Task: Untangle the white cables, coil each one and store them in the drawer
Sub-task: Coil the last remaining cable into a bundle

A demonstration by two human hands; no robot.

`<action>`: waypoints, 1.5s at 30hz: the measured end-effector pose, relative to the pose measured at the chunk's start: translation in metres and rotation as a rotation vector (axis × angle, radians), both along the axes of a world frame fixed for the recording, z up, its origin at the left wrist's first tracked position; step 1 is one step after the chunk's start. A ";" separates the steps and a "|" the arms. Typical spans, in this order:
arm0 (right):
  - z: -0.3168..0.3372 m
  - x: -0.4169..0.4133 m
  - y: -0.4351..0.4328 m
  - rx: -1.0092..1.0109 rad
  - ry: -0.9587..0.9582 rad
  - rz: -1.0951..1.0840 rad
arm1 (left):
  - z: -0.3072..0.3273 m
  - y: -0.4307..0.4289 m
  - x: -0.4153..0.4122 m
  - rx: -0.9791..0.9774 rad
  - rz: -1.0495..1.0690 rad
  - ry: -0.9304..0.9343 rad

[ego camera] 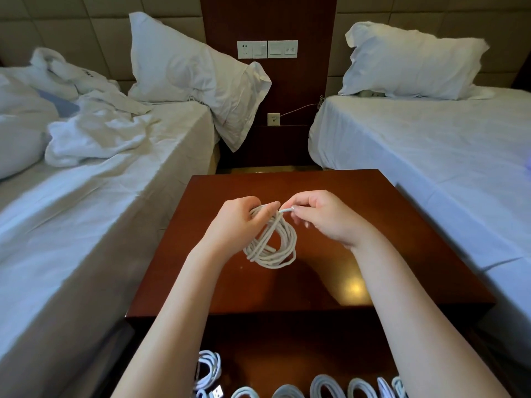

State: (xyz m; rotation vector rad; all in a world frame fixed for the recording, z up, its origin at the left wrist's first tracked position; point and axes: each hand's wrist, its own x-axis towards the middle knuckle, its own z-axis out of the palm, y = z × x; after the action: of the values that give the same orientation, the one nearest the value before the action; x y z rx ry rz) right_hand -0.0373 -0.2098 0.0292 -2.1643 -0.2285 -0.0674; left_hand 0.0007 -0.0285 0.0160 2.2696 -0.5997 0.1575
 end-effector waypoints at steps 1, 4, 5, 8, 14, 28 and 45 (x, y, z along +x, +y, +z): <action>0.000 0.000 0.002 0.001 -0.003 -0.007 | -0.001 0.001 0.000 0.029 0.008 -0.017; 0.000 0.001 0.003 0.088 -0.002 -0.051 | -0.004 -0.002 -0.002 0.105 -0.001 -0.024; 0.000 0.001 0.003 0.114 -0.003 -0.070 | -0.005 -0.005 -0.003 0.124 0.005 -0.033; -0.001 0.002 0.005 0.146 0.000 -0.139 | -0.007 -0.009 -0.003 0.150 0.059 -0.069; 0.002 0.004 0.014 0.119 0.106 -0.205 | -0.013 -0.014 -0.001 0.250 0.246 -0.302; 0.003 -0.001 0.017 0.354 0.220 -0.152 | -0.024 -0.015 0.006 0.001 0.301 -0.315; -0.017 0.007 0.029 0.120 -0.095 -0.277 | -0.014 -0.019 0.004 -0.325 0.144 0.324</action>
State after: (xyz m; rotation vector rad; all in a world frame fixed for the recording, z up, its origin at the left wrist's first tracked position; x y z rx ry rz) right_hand -0.0305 -0.1813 0.0126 -2.0625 0.0222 -0.3339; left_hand 0.0050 -0.0473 0.0016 1.9642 -0.2211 -0.0416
